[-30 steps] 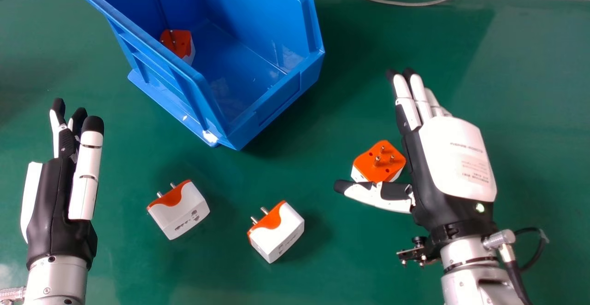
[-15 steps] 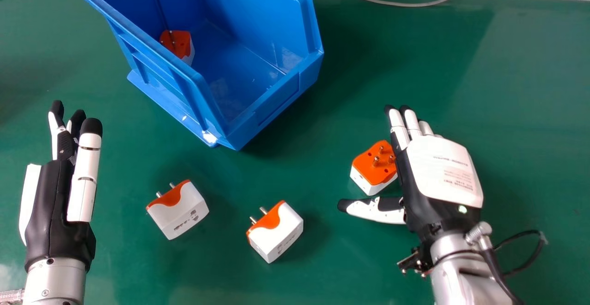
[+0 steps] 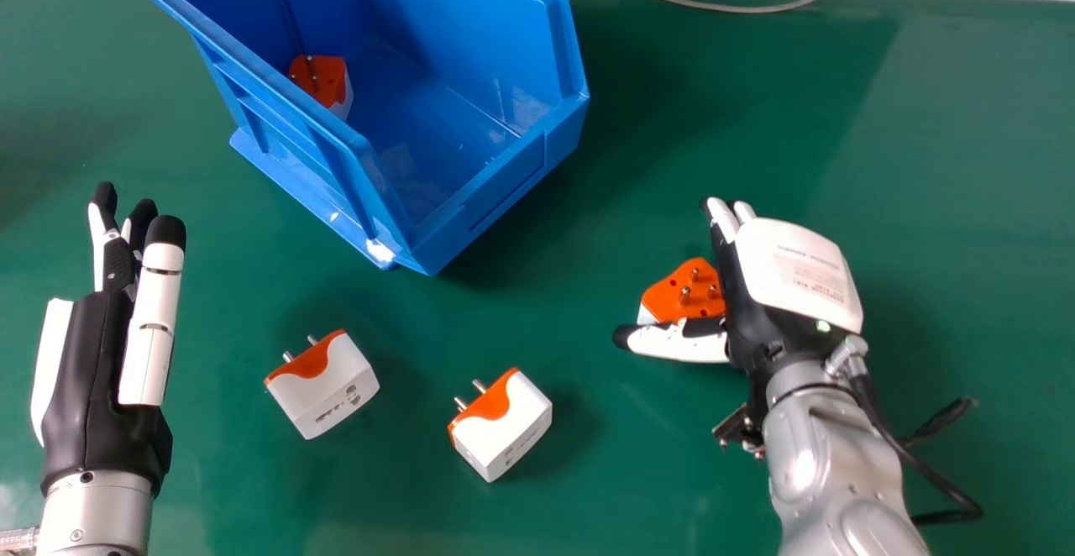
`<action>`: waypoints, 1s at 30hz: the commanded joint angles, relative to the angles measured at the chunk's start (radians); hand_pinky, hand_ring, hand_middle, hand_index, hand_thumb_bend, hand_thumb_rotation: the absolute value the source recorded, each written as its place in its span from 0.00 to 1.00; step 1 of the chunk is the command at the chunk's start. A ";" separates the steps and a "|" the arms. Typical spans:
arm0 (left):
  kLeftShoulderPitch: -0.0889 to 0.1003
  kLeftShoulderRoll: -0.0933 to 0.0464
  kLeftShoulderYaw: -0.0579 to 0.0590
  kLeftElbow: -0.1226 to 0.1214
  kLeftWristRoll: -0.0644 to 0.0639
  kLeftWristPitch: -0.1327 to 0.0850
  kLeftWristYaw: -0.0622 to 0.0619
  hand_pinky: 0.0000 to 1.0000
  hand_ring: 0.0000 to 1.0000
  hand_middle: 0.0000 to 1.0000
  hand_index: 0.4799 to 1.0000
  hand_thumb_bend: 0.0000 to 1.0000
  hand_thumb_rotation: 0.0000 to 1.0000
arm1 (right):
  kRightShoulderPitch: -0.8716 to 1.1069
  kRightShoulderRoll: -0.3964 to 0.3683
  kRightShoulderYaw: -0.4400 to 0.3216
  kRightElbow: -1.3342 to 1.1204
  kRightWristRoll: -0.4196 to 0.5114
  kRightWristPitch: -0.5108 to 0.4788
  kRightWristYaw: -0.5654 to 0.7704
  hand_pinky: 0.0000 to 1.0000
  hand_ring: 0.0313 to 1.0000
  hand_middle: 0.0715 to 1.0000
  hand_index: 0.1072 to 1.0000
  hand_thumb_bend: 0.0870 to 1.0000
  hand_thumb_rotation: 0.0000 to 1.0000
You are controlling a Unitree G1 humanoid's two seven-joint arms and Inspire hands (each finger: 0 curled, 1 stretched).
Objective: Pick all objects and put in blue box
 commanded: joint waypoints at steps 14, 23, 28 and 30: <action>-0.001 0.019 0.024 -0.018 -0.020 -0.010 -0.013 1.00 1.00 1.00 1.00 0.46 0.92 | -0.065 -0.010 0.031 -0.054 0.004 0.143 0.152 0.81 0.87 0.93 0.89 0.66 0.54; 0.009 0.024 0.026 -0.049 -0.021 0.014 -0.018 1.00 1.00 1.00 1.00 0.46 0.92 | -0.083 -0.037 0.050 -0.097 -0.001 0.179 0.227 0.83 0.89 0.94 0.90 0.65 0.49; 0.007 0.026 0.030 -0.046 -0.022 0.014 -0.025 1.00 1.00 1.00 1.00 0.47 0.91 | -0.098 -0.052 0.053 -0.113 -0.008 0.204 0.268 0.84 0.89 0.95 0.90 0.65 0.45; 0.004 0.026 0.032 -0.042 -0.024 0.013 -0.026 1.00 1.00 1.00 1.00 0.47 0.91 | -0.102 -0.058 0.057 -0.124 -0.014 0.216 0.287 0.84 0.89 0.95 0.90 0.65 0.45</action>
